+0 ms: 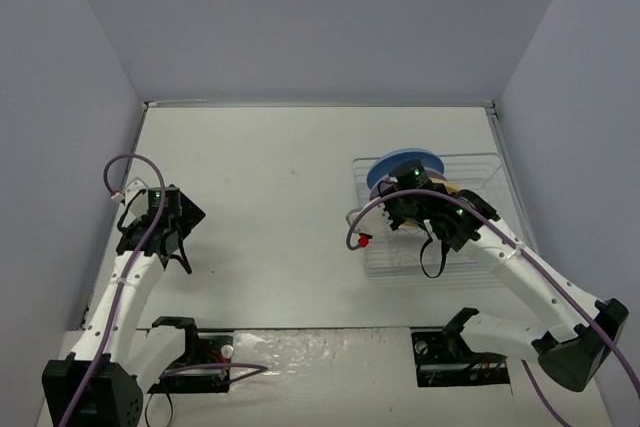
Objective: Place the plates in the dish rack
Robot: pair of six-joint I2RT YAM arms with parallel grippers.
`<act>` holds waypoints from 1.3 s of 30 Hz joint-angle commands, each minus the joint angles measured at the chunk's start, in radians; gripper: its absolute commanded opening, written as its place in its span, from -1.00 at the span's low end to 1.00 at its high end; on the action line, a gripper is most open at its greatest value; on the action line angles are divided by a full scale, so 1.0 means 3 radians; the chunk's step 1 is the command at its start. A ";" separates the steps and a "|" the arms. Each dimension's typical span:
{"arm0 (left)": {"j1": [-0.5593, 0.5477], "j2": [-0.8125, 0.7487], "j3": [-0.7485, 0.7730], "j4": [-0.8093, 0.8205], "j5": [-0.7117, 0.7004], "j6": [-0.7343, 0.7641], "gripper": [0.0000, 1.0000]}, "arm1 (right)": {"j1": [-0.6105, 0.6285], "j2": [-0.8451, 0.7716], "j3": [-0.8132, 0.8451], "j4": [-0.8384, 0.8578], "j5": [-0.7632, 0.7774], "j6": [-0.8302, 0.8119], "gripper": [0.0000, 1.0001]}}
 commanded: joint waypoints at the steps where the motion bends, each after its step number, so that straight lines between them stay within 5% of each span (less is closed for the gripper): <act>1: 0.0014 -0.0077 0.0158 -0.0007 -0.0130 0.0022 0.94 | -0.0005 -0.0053 -0.0056 0.0131 -0.0337 -0.0177 -1.00; 11: 0.0014 -0.0122 0.0163 -0.0082 -0.0170 0.0002 0.94 | -0.0140 -0.0018 -0.0168 0.0015 -0.0793 -0.0403 -1.00; 18: 0.0014 -0.0167 0.0172 -0.0101 -0.0185 -0.0003 0.94 | -0.0208 0.0011 -0.0249 0.0049 -0.0920 -0.0488 -0.76; 25: 0.0014 -0.0265 0.0110 -0.0100 -0.0199 -0.0038 0.94 | -0.0219 0.0007 -0.0119 -0.0237 -0.0996 -0.0492 0.06; 28: 0.0014 -0.0291 0.0096 -0.0103 -0.0213 -0.0037 0.94 | -0.0215 -0.0050 -0.0090 -0.0281 -0.1081 -0.0495 0.23; 35: 0.0015 -0.0273 0.0145 -0.0088 -0.0212 0.0022 0.94 | -0.0209 -0.0046 0.0239 -0.0337 -0.1267 -0.0350 0.97; 39: 0.0014 -0.0240 0.0216 -0.0053 -0.0193 0.0108 0.94 | -0.0179 0.0137 0.0662 -0.0465 -0.1383 -0.0131 1.00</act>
